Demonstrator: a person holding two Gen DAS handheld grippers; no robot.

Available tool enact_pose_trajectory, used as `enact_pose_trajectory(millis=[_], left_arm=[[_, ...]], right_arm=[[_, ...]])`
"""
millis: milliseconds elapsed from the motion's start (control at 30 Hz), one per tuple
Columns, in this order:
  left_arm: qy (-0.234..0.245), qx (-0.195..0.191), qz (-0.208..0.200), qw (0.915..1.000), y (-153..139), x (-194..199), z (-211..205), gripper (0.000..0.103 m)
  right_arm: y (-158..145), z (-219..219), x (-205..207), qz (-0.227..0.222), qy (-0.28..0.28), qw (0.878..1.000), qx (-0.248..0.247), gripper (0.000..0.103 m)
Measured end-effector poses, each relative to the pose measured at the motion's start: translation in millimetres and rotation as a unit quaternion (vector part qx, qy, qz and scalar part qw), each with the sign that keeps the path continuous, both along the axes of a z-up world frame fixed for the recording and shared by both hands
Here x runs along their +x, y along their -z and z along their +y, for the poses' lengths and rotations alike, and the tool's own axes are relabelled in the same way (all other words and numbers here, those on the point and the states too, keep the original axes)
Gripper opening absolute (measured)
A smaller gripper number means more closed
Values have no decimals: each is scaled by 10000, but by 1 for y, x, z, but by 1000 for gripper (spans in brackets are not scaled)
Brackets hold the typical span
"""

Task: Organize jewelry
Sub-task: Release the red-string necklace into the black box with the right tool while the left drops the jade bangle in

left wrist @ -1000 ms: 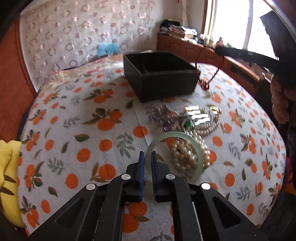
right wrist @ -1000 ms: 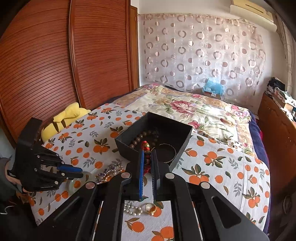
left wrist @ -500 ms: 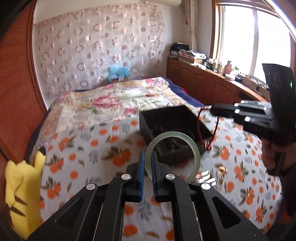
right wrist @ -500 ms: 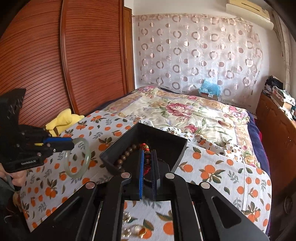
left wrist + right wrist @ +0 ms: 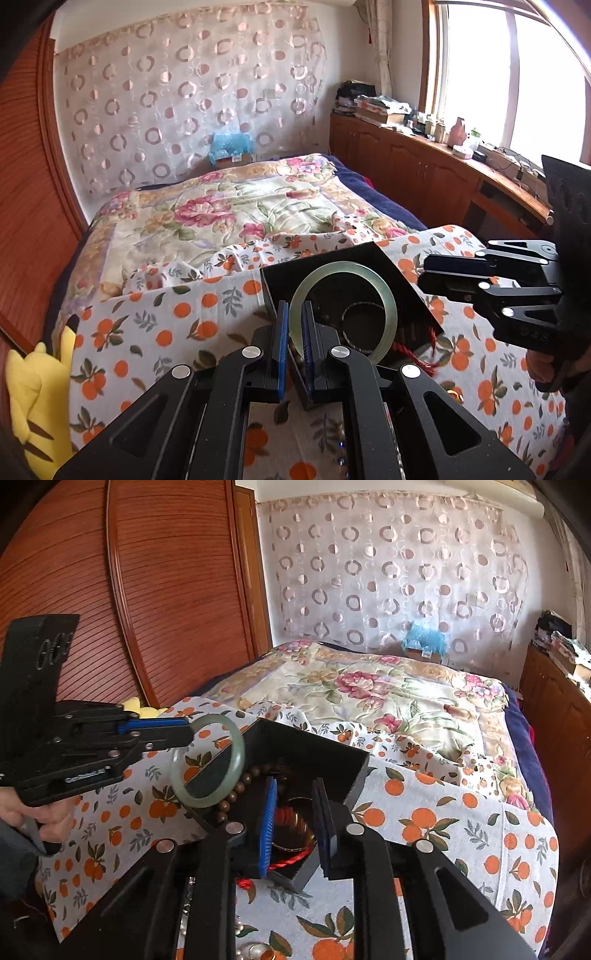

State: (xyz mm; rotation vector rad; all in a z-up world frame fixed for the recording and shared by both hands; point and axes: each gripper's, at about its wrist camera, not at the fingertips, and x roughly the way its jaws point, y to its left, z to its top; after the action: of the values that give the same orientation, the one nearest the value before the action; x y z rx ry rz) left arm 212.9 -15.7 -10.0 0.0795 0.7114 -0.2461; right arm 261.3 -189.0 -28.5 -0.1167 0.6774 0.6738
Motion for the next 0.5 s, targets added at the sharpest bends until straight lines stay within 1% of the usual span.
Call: enact_pose_trajectory(millis=[233,367,500], left_arm=[[46,61,123,9999,9,21,-6,6],[73,54,164,9998,16,24,-7,6],[60,1,168,9998,20,21,-5,7]], right_arm=[[-4,-5,4,9,33,10000,8,22],[-5,-8,-17,11,-22,10000,-8,22],[2,-6,-41,87,-97,9999,-112,22]])
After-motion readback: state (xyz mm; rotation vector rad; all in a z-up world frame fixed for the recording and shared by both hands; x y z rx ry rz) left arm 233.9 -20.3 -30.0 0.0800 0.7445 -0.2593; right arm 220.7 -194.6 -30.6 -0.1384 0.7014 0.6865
